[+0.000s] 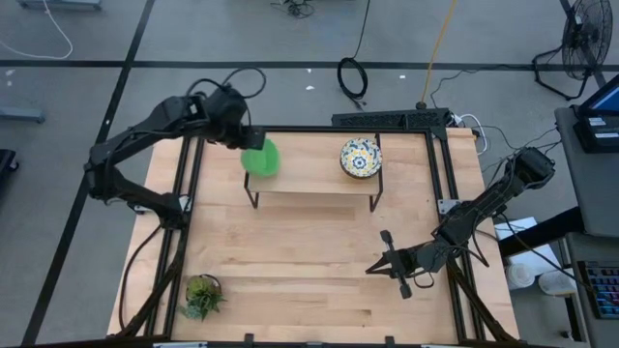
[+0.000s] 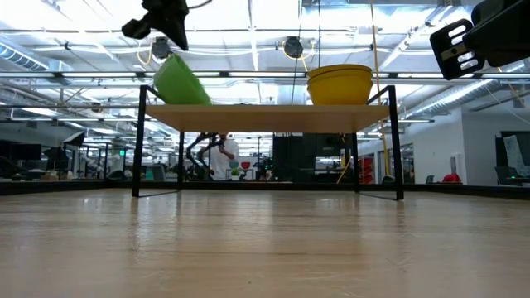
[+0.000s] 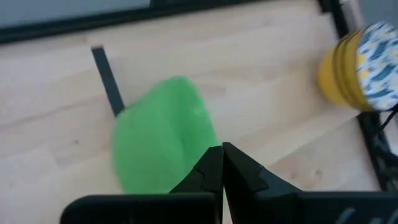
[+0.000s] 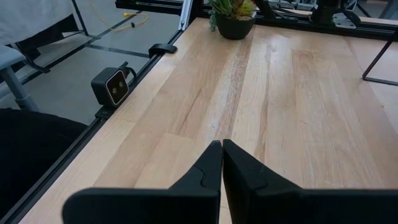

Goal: Pick & Place Mini bowls
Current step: Return to Home Position

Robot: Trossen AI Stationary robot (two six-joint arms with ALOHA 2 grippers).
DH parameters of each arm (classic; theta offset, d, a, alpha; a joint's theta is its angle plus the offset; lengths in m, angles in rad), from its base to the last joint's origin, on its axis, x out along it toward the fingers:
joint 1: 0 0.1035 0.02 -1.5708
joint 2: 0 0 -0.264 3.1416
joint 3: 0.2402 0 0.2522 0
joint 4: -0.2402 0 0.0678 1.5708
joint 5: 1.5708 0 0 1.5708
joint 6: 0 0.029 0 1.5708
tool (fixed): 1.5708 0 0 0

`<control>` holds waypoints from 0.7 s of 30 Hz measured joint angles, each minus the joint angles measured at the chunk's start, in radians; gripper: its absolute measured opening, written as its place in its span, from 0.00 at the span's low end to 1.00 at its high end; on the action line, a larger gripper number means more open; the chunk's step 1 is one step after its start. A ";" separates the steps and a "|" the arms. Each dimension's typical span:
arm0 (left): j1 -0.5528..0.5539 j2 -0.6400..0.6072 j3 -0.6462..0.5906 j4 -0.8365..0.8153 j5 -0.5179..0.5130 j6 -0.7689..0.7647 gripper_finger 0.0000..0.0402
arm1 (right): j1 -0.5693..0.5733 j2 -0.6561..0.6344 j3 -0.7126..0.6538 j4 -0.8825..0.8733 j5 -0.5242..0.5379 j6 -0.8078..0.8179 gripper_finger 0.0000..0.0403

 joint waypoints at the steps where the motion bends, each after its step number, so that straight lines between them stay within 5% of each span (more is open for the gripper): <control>1: -0.002 -0.006 0.000 0.012 -0.016 0.003 0.01 | 0.000 0.000 0.000 0.000 0.000 0.000 0.00; 15: -0.013 0.006 0.000 0.024 -0.046 0.029 0.01 | 0.000 0.000 0.000 0.000 0.000 0.000 0.00; 21: -0.106 -0.046 0.000 0.200 -0.109 0.233 0.01 | 0.000 0.000 0.000 -0.003 0.000 0.000 0.00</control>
